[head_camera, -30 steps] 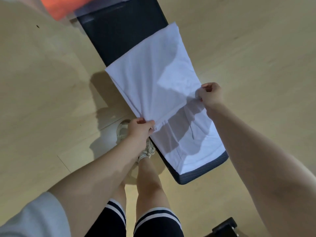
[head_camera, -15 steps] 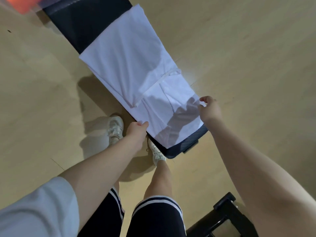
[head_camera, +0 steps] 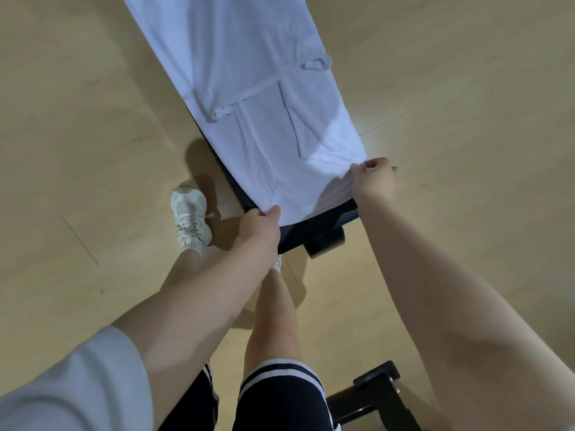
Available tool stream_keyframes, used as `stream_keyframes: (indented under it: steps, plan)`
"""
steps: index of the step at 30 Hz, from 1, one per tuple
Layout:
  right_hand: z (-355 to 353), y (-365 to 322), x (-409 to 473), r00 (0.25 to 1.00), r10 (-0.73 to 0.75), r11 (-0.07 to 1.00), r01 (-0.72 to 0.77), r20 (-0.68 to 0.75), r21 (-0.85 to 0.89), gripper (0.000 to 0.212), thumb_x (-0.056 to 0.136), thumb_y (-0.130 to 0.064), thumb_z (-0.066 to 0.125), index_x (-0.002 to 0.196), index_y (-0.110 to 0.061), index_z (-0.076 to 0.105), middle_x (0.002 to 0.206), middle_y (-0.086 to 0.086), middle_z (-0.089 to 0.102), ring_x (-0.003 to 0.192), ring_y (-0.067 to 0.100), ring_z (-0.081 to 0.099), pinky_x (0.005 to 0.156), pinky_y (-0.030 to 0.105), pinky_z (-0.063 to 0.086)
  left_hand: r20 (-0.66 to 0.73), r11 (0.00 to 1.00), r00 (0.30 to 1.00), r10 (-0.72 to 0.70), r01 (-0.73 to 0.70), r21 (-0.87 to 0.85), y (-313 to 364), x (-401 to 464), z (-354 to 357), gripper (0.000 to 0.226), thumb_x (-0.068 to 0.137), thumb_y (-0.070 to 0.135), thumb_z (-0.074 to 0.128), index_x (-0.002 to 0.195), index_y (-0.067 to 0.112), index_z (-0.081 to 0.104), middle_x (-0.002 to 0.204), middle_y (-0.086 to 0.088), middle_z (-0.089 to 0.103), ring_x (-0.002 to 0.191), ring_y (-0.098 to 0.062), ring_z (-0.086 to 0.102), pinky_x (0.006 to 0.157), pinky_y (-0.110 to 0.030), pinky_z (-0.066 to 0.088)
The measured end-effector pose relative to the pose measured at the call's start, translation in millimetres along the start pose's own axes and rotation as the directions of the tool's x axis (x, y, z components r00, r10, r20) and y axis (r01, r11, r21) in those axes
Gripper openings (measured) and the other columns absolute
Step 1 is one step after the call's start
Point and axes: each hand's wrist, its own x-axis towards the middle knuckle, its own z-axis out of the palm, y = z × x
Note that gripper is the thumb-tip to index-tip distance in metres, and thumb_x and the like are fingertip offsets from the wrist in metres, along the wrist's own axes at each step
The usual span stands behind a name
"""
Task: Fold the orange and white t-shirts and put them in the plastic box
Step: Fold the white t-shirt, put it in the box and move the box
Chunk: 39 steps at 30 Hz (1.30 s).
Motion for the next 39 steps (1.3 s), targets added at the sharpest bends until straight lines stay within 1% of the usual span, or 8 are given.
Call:
stream_keyframes:
  steps: [8,13,18,22,25,28,34,39]
  plan:
    - [-23.5,6.9,-2.7,0.991,-0.085,0.958,0.051,0.108,0.283,0.013,0.081,-0.015,0.054,0.075,-0.022,0.044,0.073,-0.01,0.047,0.075,0.017,0.049,0.07,0.029,0.042,0.036,0.935,0.999,0.024,-0.01,-0.353,-2.0,-21.7,-10.2,0.003,0.089,0.018,0.056,0.086,0.019,0.055,0.099,0.001,0.062,0.081,-0.013,0.065,0.071,-0.02,0.05]
    - [-57.4,1.9,-20.0,0.975,-0.063,0.924,-0.023,0.211,0.381,0.023,0.074,-0.009,0.057,0.068,-0.027,0.044,0.073,-0.004,0.048,0.074,0.022,0.048,0.068,0.037,0.043,-0.066,0.961,0.994,0.091,-0.105,-0.257,9.1,-53.4,-22.5,0.023,0.087,0.011,0.057,0.105,0.014,0.042,0.092,0.002,0.053,0.064,-0.015,0.062,0.061,-0.022,0.047]
    - [-85.2,-30.1,-24.0,0.942,-0.161,0.954,0.072,0.295,0.292,0.01,0.067,-0.022,0.057,0.069,-0.031,0.053,0.07,-0.002,0.054,0.073,0.025,0.055,0.081,0.047,0.052,-0.049,0.97,0.977,0.206,-0.21,-0.119,48.7,-77.3,-42.8,0.014,0.09,0.01,0.052,0.103,0.014,0.05,0.102,-0.004,0.055,0.061,-0.016,0.06,0.058,-0.024,0.043]
    - [-93.5,-90.5,-17.0,0.932,-0.23,0.951,0.153,0.281,0.27,0.009,0.079,-0.025,0.056,0.07,-0.024,0.057,0.072,-0.003,0.057,0.076,0.021,0.054,0.076,0.039,0.05,0.006,0.967,0.971,0.239,-0.237,-0.092,102.0,-72.7,-64.0,0.007,0.09,0.017,0.055,0.093,0.012,0.059,0.09,-0.009,0.061,0.064,-0.014,0.059,0.061,-0.022,0.043]
    - [-89.5,-140.0,-3.1,0.911,-0.267,0.935,0.166,0.315,0.313,0.014,0.085,-0.009,0.05,0.085,-0.017,0.062,0.076,-0.001,0.057,0.073,0.017,0.05,0.064,0.025,0.042,0.128,0.962,0.953,0.274,-0.272,-0.034,144.6,-52.8,-87.9,0.031,0.081,0.029,0.068,0.104,0.01,0.059,0.094,-0.008,0.063,0.074,-0.014,0.062,0.065,-0.022,0.046]
    - [-78.4,-182.2,10.7,0.869,-0.38,0.92,0.321,0.318,0.224,0.025,0.082,0.001,0.046,0.099,-0.006,0.063,0.084,0.006,0.058,0.076,0.018,0.05,0.069,0.025,0.041,0.25,0.911,0.902,0.352,-0.392,0.13,182.7,-30.4,-113.4,0.034,0.079,0.017,0.071,0.11,0.012,0.059,0.091,-0.005,0.062,0.079,-0.012,0.058,0.064,-0.017,0.044]
    - [-41.4,-258.9,39.0,0.841,-0.461,0.884,0.461,0.283,0.07,0.015,0.083,-0.014,0.056,0.091,-0.006,0.066,0.094,0.016,0.062,0.073,0.017,0.051,0.068,0.022,0.039,0.19,0.835,0.878,0.439,-0.477,0.274,241.8,26.9,-140.2,0.019,0.09,0.019,0.055,0.103,0.008,0.064,0.091,-0.004,0.059,0.084,-0.019,0.054,0.077,-0.029,0.04]
    - [-12.9,-309.3,63.2,0.86,-0.295,0.936,0.172,0.416,0.307,0.011,0.078,-0.014,0.058,0.068,-0.018,0.056,0.065,0.004,0.045,0.058,0.013,0.041,0.054,0.022,0.033,0.179,0.875,0.87,0.46,-0.478,0.077,284.6,73.8,-152.8,0.028,0.091,0.014,0.054,0.114,-0.002,0.059,0.084,-0.003,0.058,0.074,-0.004,0.058,0.064,-0.014,0.044]
